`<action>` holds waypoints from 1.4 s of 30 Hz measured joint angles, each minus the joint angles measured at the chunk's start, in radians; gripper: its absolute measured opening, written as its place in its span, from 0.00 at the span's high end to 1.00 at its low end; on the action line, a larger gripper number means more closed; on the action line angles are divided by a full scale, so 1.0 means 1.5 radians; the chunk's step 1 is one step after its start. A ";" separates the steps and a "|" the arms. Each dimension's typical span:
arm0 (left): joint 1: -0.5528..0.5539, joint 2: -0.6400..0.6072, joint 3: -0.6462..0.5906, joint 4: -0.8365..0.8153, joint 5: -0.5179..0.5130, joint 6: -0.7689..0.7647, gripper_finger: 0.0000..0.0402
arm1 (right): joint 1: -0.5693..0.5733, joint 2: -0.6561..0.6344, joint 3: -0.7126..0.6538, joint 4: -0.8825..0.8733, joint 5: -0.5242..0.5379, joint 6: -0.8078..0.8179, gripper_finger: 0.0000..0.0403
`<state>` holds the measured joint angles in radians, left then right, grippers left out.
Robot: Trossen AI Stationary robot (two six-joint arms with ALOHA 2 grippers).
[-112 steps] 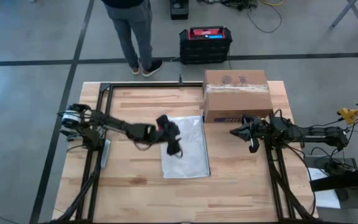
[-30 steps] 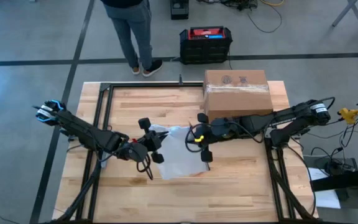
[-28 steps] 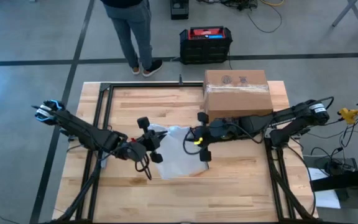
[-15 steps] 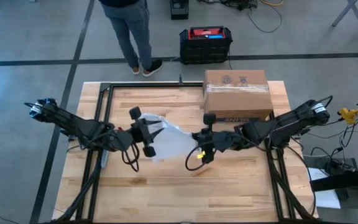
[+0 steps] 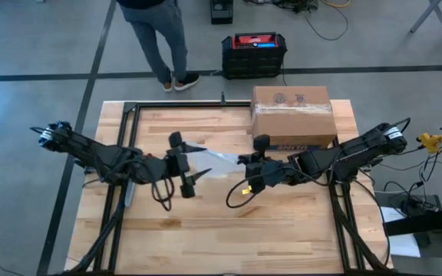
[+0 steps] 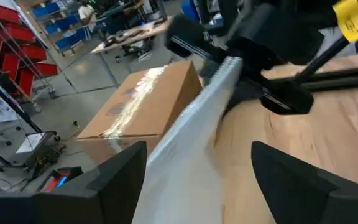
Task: Unpack boxes
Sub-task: Open the white zip bag
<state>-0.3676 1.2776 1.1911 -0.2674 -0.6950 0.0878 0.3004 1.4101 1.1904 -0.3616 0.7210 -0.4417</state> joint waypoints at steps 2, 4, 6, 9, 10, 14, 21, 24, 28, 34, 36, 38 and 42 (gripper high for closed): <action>0.009 0.036 0.029 -0.004 0.001 0.021 0.31 | 0.000 0.000 0.000 0.000 -0.005 -0.014 1.00; 0.019 0.074 0.071 -0.004 0.002 0.052 0.31 | 0.001 0.001 0.000 0.003 -0.009 -0.023 1.00; 0.028 0.106 0.116 -0.012 0.002 0.085 0.31 | 0.001 0.002 0.000 0.002 -0.009 -0.031 1.00; 0.043 0.148 0.185 -0.052 0.040 0.109 0.31 | 0.002 0.001 0.000 -0.001 -0.009 -0.032 1.00; 0.049 0.162 0.206 -0.073 0.068 0.108 0.31 | 0.002 0.001 0.000 0.000 -0.009 -0.032 1.00; 0.069 0.219 0.269 -0.149 0.172 0.093 0.31 | 0.002 0.001 0.000 -0.001 -0.011 -0.033 1.00; 0.074 0.263 0.314 -0.204 0.178 0.083 0.33 | 0.002 0.000 0.000 -0.014 -0.015 -0.012 1.00; 0.071 0.258 0.324 -0.211 0.178 0.067 0.39 | 0.002 0.000 0.000 -0.033 -0.016 0.009 1.00; 0.072 0.251 0.324 -0.216 0.171 0.043 0.54 | 0.002 0.000 0.000 -0.035 -0.017 0.027 1.00; 0.072 0.255 0.323 -0.224 0.156 0.036 0.93 | 0.002 0.000 0.000 -0.035 -0.028 0.039 1.00; 0.070 0.253 0.323 -0.225 0.153 0.035 0.97 | 0.002 0.000 0.000 -0.034 -0.032 0.049 1.00; 0.065 0.248 0.323 -0.235 0.146 0.034 0.99 | 0.008 0.000 0.007 -0.048 -0.033 0.050 1.00; 0.052 0.239 0.323 -0.274 0.136 0.017 1.00 | 0.028 -0.001 0.044 -0.082 -0.033 0.055 0.91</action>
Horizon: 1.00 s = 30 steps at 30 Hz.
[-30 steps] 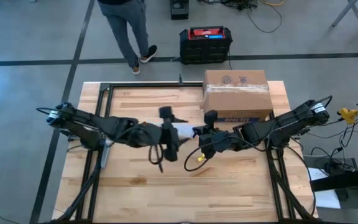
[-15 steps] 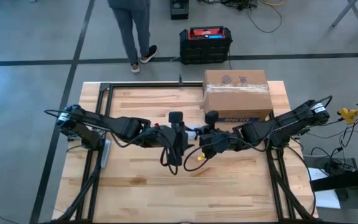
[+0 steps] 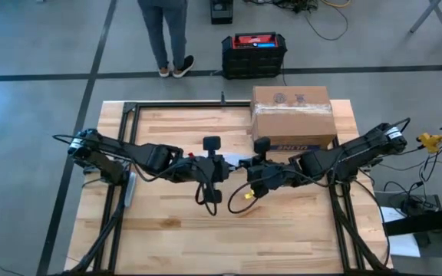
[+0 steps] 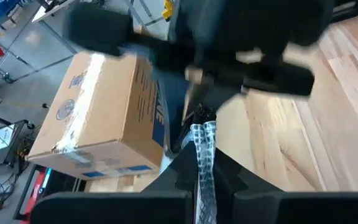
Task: Unpack boxes
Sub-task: Open the white zip bag
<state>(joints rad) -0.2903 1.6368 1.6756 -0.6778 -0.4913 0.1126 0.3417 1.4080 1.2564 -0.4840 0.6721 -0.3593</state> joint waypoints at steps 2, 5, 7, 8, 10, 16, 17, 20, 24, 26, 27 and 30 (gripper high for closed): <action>-0.008 0.000 -0.001 -0.018 -0.001 -0.012 1.00 | 0.011 0.000 0.019 -0.008 0.000 0.000 0.84; -0.023 0.000 -0.010 -0.020 -0.008 -0.016 1.00 | 0.023 -0.001 0.037 -0.003 -0.003 0.006 0.73; -0.034 0.000 -0.013 -0.020 -0.019 -0.016 1.00 | 0.025 -0.001 0.041 0.002 -0.025 0.006 0.67; -0.038 0.000 -0.015 -0.019 -0.027 -0.017 1.00 | 0.025 -0.001 0.042 0.005 -0.041 0.008 0.64; -0.045 0.000 -0.019 -0.016 -0.028 -0.017 1.00 | 0.025 -0.001 0.042 0.020 -0.079 0.015 0.61; -0.053 0.000 -0.057 -0.005 -0.028 -0.036 1.00 | 0.025 0.005 0.042 0.054 -0.137 0.020 0.60; -0.054 0.000 -0.062 -0.003 -0.028 -0.038 1.00 | 0.025 0.005 0.042 0.055 -0.139 0.023 0.61; -0.059 0.000 -0.069 0.015 -0.028 -0.043 1.00 | 0.020 0.007 0.042 0.055 -0.140 0.040 0.65; -0.070 0.000 -0.070 0.027 -0.028 -0.034 1.00 | 0.016 0.016 0.041 0.052 -0.159 0.033 0.71; -0.077 0.000 -0.070 0.027 -0.027 -0.032 1.00 | 0.016 0.021 0.041 0.050 -0.164 0.008 0.74; -0.080 0.000 -0.071 0.027 -0.023 -0.033 1.00 | 0.016 0.025 0.041 0.050 -0.164 -0.005 0.75; -0.091 0.000 -0.071 0.028 -0.014 -0.041 1.00 | 0.015 0.038 0.040 0.050 -0.164 -0.040 0.79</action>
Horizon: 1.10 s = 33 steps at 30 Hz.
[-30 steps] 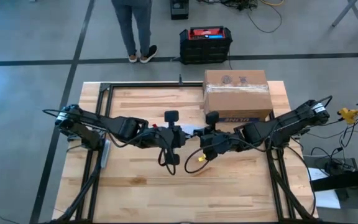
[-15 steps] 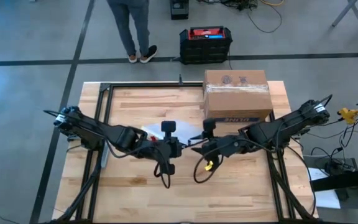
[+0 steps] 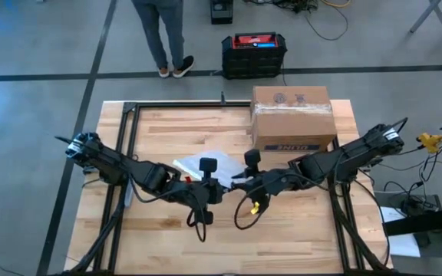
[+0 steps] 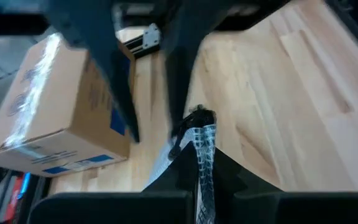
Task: Unpack boxes
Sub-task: Open the white zip bag
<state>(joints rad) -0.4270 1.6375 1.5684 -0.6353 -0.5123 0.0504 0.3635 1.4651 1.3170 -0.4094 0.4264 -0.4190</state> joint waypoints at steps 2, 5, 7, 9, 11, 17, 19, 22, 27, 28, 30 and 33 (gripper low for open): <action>-0.004 0.000 0.000 0.000 0.000 -0.008 1.00 | -0.001 0.012 0.000 0.012 0.001 -0.006 0.81; -0.007 0.000 0.000 -0.001 0.000 -0.020 1.00 | -0.001 0.034 0.000 0.036 -0.005 -0.013 0.85; -0.007 0.000 0.000 -0.006 0.000 -0.028 1.00 | -0.001 0.046 0.002 0.036 -0.006 -0.021 0.87; -0.007 0.000 -0.001 -0.019 -0.002 -0.038 1.00 | 0.004 0.053 0.013 0.032 -0.005 -0.024 0.88; -0.007 0.000 -0.001 -0.032 -0.010 -0.048 1.00 | 0.008 0.052 0.021 0.031 -0.005 -0.024 0.89; -0.007 0.000 -0.001 -0.053 -0.034 -0.062 1.00 | 0.018 0.035 0.026 0.033 -0.031 -0.011 0.89; -0.007 0.000 -0.002 -0.049 -0.034 -0.060 1.00 | 0.018 0.036 0.026 0.033 -0.040 0.000 0.88; -0.007 0.000 -0.002 -0.049 -0.033 -0.059 1.00 | 0.014 0.048 0.026 0.034 -0.038 0.000 0.84; -0.008 0.000 -0.002 -0.049 -0.038 -0.070 1.00 | 0.011 0.057 0.025 0.034 -0.014 0.001 0.82; -0.008 0.000 -0.002 -0.051 -0.039 -0.071 1.00 | 0.011 0.057 0.025 0.031 0.001 0.001 0.84; -0.009 0.000 -0.002 -0.050 -0.044 -0.075 1.00 | 0.011 0.057 0.025 0.026 0.024 0.001 0.91; -0.011 0.000 -0.002 -0.050 -0.044 -0.075 1.00 | 0.011 0.056 0.025 0.024 0.026 0.001 0.98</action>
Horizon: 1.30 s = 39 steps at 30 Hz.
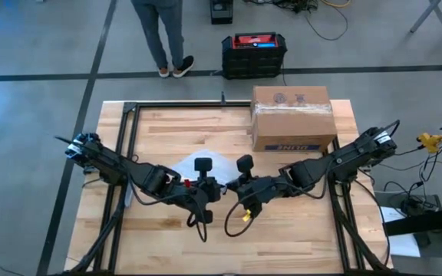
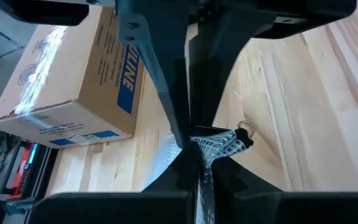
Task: Unpack boxes
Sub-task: Open the white zip bag
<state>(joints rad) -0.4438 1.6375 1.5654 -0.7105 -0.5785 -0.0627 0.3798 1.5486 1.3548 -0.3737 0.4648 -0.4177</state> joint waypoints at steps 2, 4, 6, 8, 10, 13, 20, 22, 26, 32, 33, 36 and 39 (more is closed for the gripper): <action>0.000 0.000 0.000 0.001 0.002 -0.002 1.00 | 0.000 0.000 0.000 -0.004 0.000 0.008 0.98; 0.000 0.000 0.000 0.000 0.003 -0.001 1.00 | 0.000 0.000 0.000 -0.013 0.006 0.015 0.99; 0.000 0.000 0.000 -0.005 0.003 -0.001 1.00 | 0.000 -0.001 0.000 -0.021 0.026 0.017 0.99; 0.000 -0.001 0.001 -0.012 0.005 -0.001 1.00 | 0.001 -0.006 0.000 -0.035 0.043 0.017 1.00; -0.002 -0.001 0.001 -0.013 0.012 -0.002 1.00 | 0.000 -0.013 -0.001 -0.046 0.052 0.024 1.00; -0.002 -0.002 0.001 -0.018 0.012 -0.002 1.00 | -0.001 -0.020 -0.001 -0.054 0.060 0.034 1.00; -0.002 -0.011 0.001 -0.019 0.003 -0.002 1.00 | -0.001 -0.021 -0.006 -0.062 0.051 0.059 1.00; -0.002 -0.020 0.001 -0.018 -0.015 -0.002 1.00 | -0.001 -0.019 -0.015 -0.062 0.044 0.073 1.00; -0.001 -0.036 0.001 -0.021 -0.025 -0.001 1.00 | -0.001 -0.019 -0.036 -0.062 0.036 0.104 1.00; -0.001 -0.047 0.001 -0.020 -0.025 0.000 1.00 | -0.001 -0.019 -0.059 -0.050 0.036 0.132 1.00; -0.001 -0.046 0.001 -0.021 -0.025 0.001 1.00 | -0.001 -0.019 -0.065 -0.045 0.035 0.136 1.00; -0.001 -0.049 0.001 -0.021 -0.025 0.003 1.00 | -0.002 -0.019 -0.084 -0.033 0.035 0.145 1.00; -0.001 -0.057 0.001 -0.021 -0.025 0.003 1.00 | -0.006 -0.018 -0.109 -0.013 0.034 0.162 1.00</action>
<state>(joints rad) -0.4454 1.5518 1.5665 -0.7414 -0.6163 -0.0578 0.3714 1.5211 1.1917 -0.3936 0.5163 -0.1752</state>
